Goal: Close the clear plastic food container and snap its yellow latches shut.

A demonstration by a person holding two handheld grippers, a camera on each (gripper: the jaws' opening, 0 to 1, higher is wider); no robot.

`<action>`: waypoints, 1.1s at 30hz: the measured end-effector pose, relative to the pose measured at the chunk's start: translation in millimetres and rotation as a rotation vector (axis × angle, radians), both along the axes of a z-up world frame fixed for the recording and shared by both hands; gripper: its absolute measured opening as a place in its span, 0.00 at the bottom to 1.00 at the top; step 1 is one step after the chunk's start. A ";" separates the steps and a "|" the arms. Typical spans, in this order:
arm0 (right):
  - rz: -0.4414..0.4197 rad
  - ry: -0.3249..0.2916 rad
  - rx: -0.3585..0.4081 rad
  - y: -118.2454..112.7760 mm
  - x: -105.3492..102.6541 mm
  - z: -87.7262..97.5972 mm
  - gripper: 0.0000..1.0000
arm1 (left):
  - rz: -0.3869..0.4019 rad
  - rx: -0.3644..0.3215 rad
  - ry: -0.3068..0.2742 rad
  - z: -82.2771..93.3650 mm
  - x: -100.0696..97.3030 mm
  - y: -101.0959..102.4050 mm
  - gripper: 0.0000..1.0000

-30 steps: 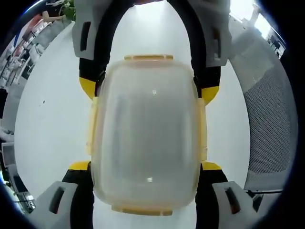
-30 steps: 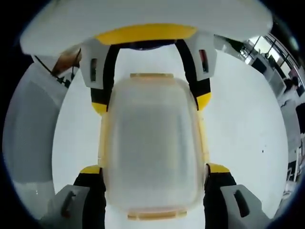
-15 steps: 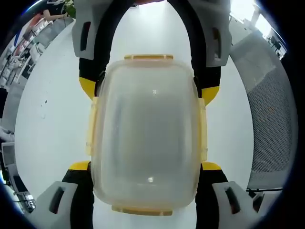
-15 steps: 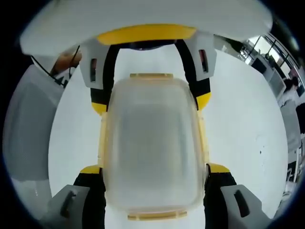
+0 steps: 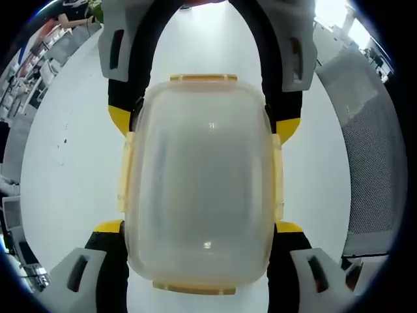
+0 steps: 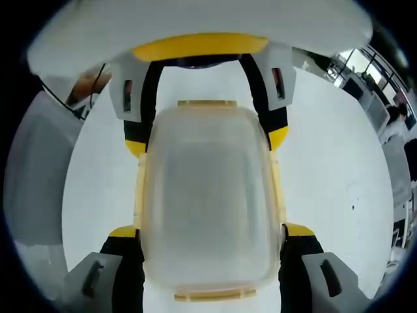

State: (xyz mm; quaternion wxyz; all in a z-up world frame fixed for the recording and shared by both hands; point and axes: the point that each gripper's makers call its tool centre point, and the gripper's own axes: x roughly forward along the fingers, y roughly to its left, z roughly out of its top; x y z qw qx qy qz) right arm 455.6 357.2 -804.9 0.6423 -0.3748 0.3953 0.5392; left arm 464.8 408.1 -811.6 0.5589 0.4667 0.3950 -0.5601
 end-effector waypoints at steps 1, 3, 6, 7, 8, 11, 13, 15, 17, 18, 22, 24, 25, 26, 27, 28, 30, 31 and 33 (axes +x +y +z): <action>0.001 0.000 0.000 -0.7 1.0 -0.4 0.86 | 0.000 0.001 0.000 0.0 0.4 -0.2 0.89; 0.002 0.001 0.000 -0.7 1.4 -0.2 0.87 | 0.001 0.000 0.001 0.0 0.9 -0.4 0.89; 0.002 0.003 0.000 -1.0 1.9 0.2 0.87 | 0.001 0.001 0.003 0.0 1.2 -0.8 0.90; 0.002 0.003 0.000 -1.0 1.7 0.7 0.87 | 0.001 0.001 0.003 0.1 1.2 -0.9 0.90; 0.001 0.003 0.000 -1.1 1.7 0.8 0.87 | 0.000 0.001 0.004 0.0 1.2 -1.0 0.90; 0.001 0.004 0.000 -1.3 2.2 0.4 0.87 | -0.002 0.001 0.006 -0.1 1.3 -1.1 0.90; 0.001 0.004 0.000 -0.9 1.8 0.8 0.87 | -0.001 0.001 0.005 -0.1 1.5 -1.0 0.90; 0.001 0.004 0.000 -1.3 2.1 0.7 0.87 | -0.001 0.001 0.005 -0.1 1.6 -1.0 0.90; 0.003 0.004 0.000 -1.3 2.4 0.3 0.87 | 0.000 0.001 0.005 -0.1 1.6 -1.0 0.90; 0.003 0.004 0.000 -1.2 2.4 0.3 0.87 | 0.000 0.001 0.005 -0.1 1.7 -0.9 0.90; 0.001 0.004 -0.003 -2.0 2.3 0.0 0.87 | -0.003 0.000 0.006 0.0 1.6 -1.6 0.90; 0.005 0.006 -0.006 -2.0 1.8 0.2 0.86 | -0.003 -0.002 0.007 0.2 1.9 -1.5 0.90; 0.010 0.003 -0.011 -1.9 2.0 0.3 0.86 | -0.002 -0.007 0.008 0.5 2.1 -1.7 0.90; 0.010 0.004 -0.012 -2.0 2.0 0.3 0.87 | -0.002 -0.010 0.008 0.7 2.5 -2.0 0.90; 0.011 0.004 -0.013 -2.0 2.1 0.4 0.87 | -0.004 -0.011 0.007 0.6 2.7 -2.2 0.90; 0.013 0.004 -0.012 -1.9 2.2 0.5 0.87 | -0.008 -0.012 0.004 0.5 3.0 -2.5 0.90; 0.020 0.001 -0.007 -1.0 2.5 0.9 0.87 | -0.017 -0.012 -0.002 0.7 3.2 -2.6 0.90; 0.026 -0.002 -0.002 -0.5 2.4 1.6 0.87 | -0.018 -0.010 -0.001 0.7 2.9 -2.8 0.90; 0.058 -0.032 0.027 4.0 2.4 5.5 0.89 | 0.008 -0.031 0.008 3.7 2.5 -8.0 0.94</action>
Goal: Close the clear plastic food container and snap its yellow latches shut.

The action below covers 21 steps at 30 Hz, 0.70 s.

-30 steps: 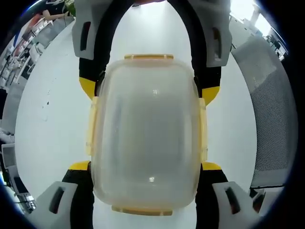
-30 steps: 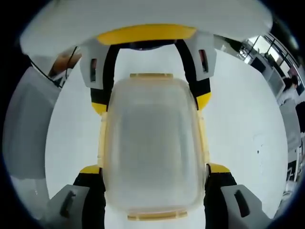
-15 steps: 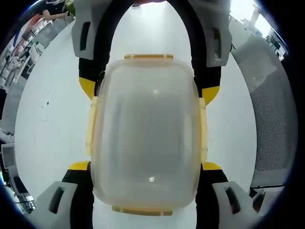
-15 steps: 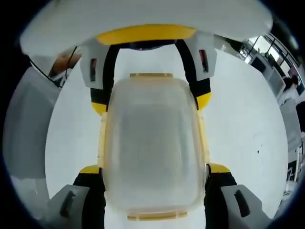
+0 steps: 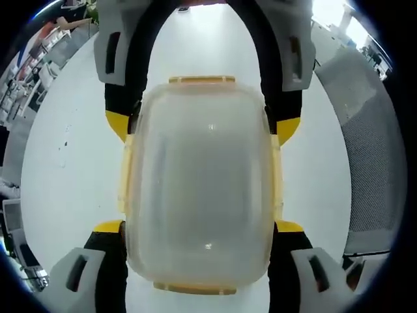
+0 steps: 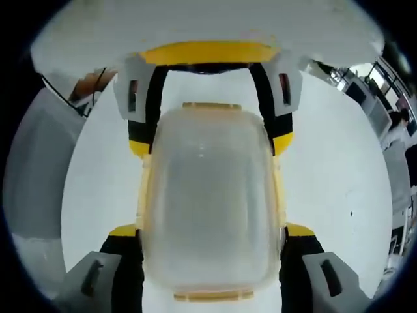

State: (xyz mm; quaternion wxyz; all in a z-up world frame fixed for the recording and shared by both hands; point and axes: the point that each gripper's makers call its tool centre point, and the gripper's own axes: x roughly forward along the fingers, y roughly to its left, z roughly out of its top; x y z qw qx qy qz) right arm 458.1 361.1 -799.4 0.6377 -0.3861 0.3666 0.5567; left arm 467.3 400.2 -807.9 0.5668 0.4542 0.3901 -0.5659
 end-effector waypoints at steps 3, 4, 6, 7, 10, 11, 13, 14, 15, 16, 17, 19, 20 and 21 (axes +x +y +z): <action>-0.045 0.041 0.114 15.5 -2.7 9.6 1.00 | -0.006 -0.029 -0.007 4.3 0.7 -6.5 0.99; -0.040 0.027 0.088 11.5 0.3 8.4 1.00 | -0.031 -0.011 -0.032 4.9 3.4 -4.7 0.99; -0.018 -0.005 0.047 5.8 2.8 6.6 1.00 | -0.057 0.002 -0.028 2.9 -0.6 -2.5 0.99; -0.020 0.011 0.051 6.0 -0.1 5.8 1.00 | -0.055 0.005 -0.022 2.3 -2.2 -2.6 0.99; -0.009 0.013 0.035 2.7 -3.4 3.7 0.99 | -0.069 0.017 -0.023 0.0 -6.7 -1.8 0.99; -0.009 0.013 0.031 2.0 -4.8 3.4 0.99 | -0.069 0.020 -0.030 0.3 -6.4 -1.4 0.99; -0.012 0.021 0.033 1.2 -7.7 2.7 0.99 | -0.064 0.023 -0.030 0.2 -6.4 -0.8 0.99; -0.016 0.025 0.039 1.5 -8.6 2.9 0.98 | -0.064 0.021 -0.036 1.1 -6.2 -0.5 0.99; -0.021 0.021 0.047 1.4 -8.5 3.7 0.98 | -0.071 0.017 -0.049 3.4 -5.6 -0.4 0.99; -0.024 0.016 0.051 1.5 -8.2 4.2 0.98 | -0.076 0.012 -0.051 4.8 -5.9 -0.7 0.99; -0.037 0.008 0.065 2.0 -6.9 5.7 0.98 | -0.077 0.007 -0.050 6.0 -6.3 -0.7 0.99; -0.053 0.003 0.075 2.0 -6.3 7.0 0.98 | -0.066 0.005 -0.052 7.5 -5.5 0.7 0.99; -0.056 -0.002 0.085 2.1 -7.2 8.5 0.98 | -0.057 -0.001 -0.056 7.6 -4.7 1.3 0.99; -0.054 -0.008 0.089 2.2 -8.3 9.8 0.98 | -0.049 -0.005 -0.058 8.0 -4.3 1.7 0.99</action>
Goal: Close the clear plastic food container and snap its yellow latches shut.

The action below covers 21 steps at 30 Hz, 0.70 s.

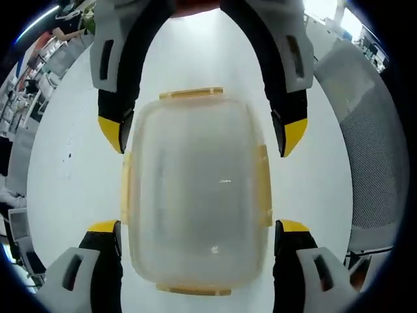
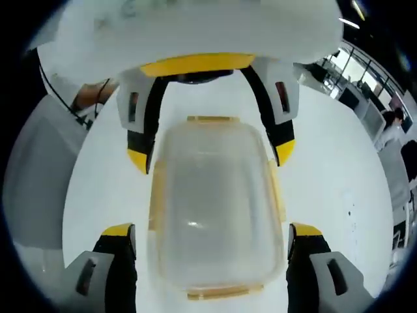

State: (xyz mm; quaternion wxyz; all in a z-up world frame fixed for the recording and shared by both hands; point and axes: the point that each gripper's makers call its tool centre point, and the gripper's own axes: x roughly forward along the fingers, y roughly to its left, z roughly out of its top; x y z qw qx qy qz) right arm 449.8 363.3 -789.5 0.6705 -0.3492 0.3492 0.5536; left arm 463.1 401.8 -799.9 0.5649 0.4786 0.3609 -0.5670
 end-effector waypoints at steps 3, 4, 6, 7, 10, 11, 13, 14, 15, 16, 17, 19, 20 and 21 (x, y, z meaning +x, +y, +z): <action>-0.009 -0.005 0.013 0.1 -1.0 3.6 0.98 | 0.025 -0.017 0.005 2.6 -1.8 0.7 0.98; -0.010 -0.005 0.015 0.1 -1.5 5.0 0.97 | 0.027 -0.020 0.003 3.2 -2.4 1.1 0.97; -0.014 -0.011 0.020 -0.7 -1.3 7.6 0.97 | 0.027 -0.028 -0.002 5.0 -3.2 1.6 0.97; -0.017 -0.010 0.023 -1.1 -1.6 8.4 0.97 | 0.030 -0.031 -0.003 5.7 -3.5 1.4 0.96; -0.028 -0.018 0.030 -2.7 -0.3 10.0 0.97 | 0.041 -0.041 -0.009 7.1 -2.9 1.8 0.97; -0.034 -0.022 0.036 -2.7 0.6 11.2 0.97 | 0.045 -0.046 -0.011 7.9 -2.9 1.9 0.97; -0.070 -0.022 0.076 -0.7 3.1 16.0 0.97 | 0.055 -0.065 -0.021 11.2 -2.0 1.4 0.97; -0.083 -0.026 0.086 -1.1 4.2 18.8 0.97 | 0.061 -0.076 -0.024 13.1 -2.0 1.4 0.97; -0.091 -0.028 0.094 -1.5 4.5 20.6 0.97 | 0.067 -0.087 -0.025 14.7 -1.8 0.8 0.97; -0.106 -0.026 0.110 -1.4 4.2 22.5 0.97 | 0.077 -0.100 -0.028 16.9 -1.2 0.9 0.97; -0.119 -0.023 0.121 -1.8 3.9 23.6 0.97 | 0.088 -0.112 -0.030 18.1 -0.3 0.8 0.97; -0.143 -0.028 0.142 -3.2 4.4 26.8 0.97 | 0.123 -0.145 -0.020 21.8 0.4 0.6 0.97; -0.143 -0.030 0.145 -4.1 3.3 28.0 0.97 | 0.136 -0.160 -0.017 23.7 0.6 0.4 0.97; -0.148 -0.032 0.150 -5.0 1.8 29.2 0.97 | 0.147 -0.175 -0.027 26.8 2.5 1.3 0.97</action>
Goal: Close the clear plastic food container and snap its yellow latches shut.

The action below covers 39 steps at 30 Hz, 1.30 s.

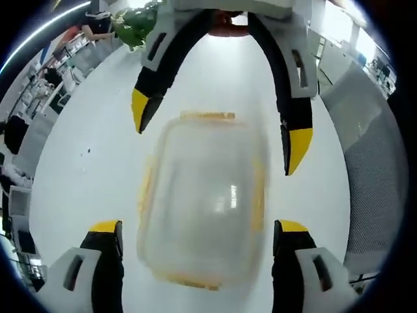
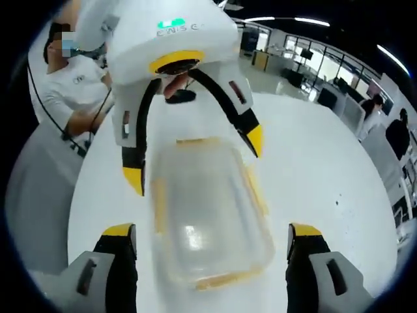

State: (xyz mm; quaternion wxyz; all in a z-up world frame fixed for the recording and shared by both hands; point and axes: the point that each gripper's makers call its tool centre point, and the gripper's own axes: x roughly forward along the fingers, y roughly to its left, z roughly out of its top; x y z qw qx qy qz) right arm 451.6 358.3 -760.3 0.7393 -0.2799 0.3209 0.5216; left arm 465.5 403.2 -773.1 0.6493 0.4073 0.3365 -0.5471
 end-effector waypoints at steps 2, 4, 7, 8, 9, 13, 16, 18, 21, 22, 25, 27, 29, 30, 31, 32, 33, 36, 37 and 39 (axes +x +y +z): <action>-0.007 -0.008 0.010 -1.2 -2.0 2.3 0.97 | 0.012 -0.014 -0.010 2.5 0.9 3.2 0.96; -0.021 -0.015 0.035 -1.5 -3.0 5.3 0.97 | 0.026 -0.027 -0.012 3.8 0.7 5.5 0.96; -0.046 -0.034 0.083 1.4 -3.2 12.3 0.97 | 0.050 -0.062 -0.025 7.2 -0.3 8.9 0.96; -0.063 -0.037 0.097 1.6 -3.4 14.5 0.97 | 0.059 -0.071 -0.019 7.1 -2.2 10.4 0.97; -0.071 -0.040 0.106 1.8 -3.5 16.1 0.97 | 0.065 -0.079 -0.022 7.7 -2.9 11.0 0.97; -0.106 -0.068 0.149 3.0 -2.8 25.0 0.97 | 0.073 -0.121 -0.043 13.4 -6.8 11.0 0.97; -0.126 -0.074 0.179 4.0 -4.5 29.3 0.98 | 0.097 -0.172 -0.041 18.2 -9.6 9.4 0.97; -0.159 -0.072 0.232 7.5 -5.5 34.1 0.99 | 0.121 -0.201 -0.037 20.6 -10.8 10.5 0.96; -0.162 -0.129 0.254 5.5 -3.7 39.8 0.98 | 0.141 -0.243 -0.053 25.8 -12.2 12.0 0.95; -0.171 -0.138 0.248 3.3 -3.9 39.0 0.98 | 0.150 -0.251 -0.052 26.7 -12.7 12.7 0.96; -0.199 -0.136 0.279 -0.1 -4.8 41.1 0.98 | 0.191 -0.293 -0.048 30.0 -12.4 13.6 0.99; -0.218 -0.143 0.293 -2.6 -6.0 44.3 0.97 | 0.218 -0.315 -0.043 32.6 -14.7 15.3 0.99; -0.233 -0.185 0.333 -2.7 -3.6 53.2 0.97 | 0.233 -0.333 -0.051 34.0 -15.6 17.4 0.99; -0.253 -0.197 0.344 -4.6 -2.8 55.8 0.97 | 0.247 -0.341 -0.063 34.1 -15.1 18.7 0.99; -0.275 -0.205 0.357 -6.1 -0.9 57.4 0.97 | 0.259 -0.345 -0.072 34.2 -14.6 19.9 0.99; -0.292 -0.209 0.378 -6.5 -0.3 59.4 0.97 | 0.273 -0.359 -0.073 34.1 -14.4 19.6 0.99; -0.307 -0.211 0.397 -7.0 -0.6 60.8 0.97 | 0.295 -0.382 -0.073 34.8 -14.5 19.3 0.99; -0.313 -0.223 0.402 -8.1 -5.0 59.2 0.97 | 0.317 -0.412 -0.074 36.0 -16.5 19.1 0.99; -0.319 -0.228 0.403 -8.9 -6.1 57.7 0.97 | 0.317 -0.420 -0.091 37.6 -16.1 19.1 0.99; -0.337 -0.245 0.418 -11.1 -6.9 58.4 0.97 | 0.342 -0.463 -0.113 44.8 -13.4 19.0 0.99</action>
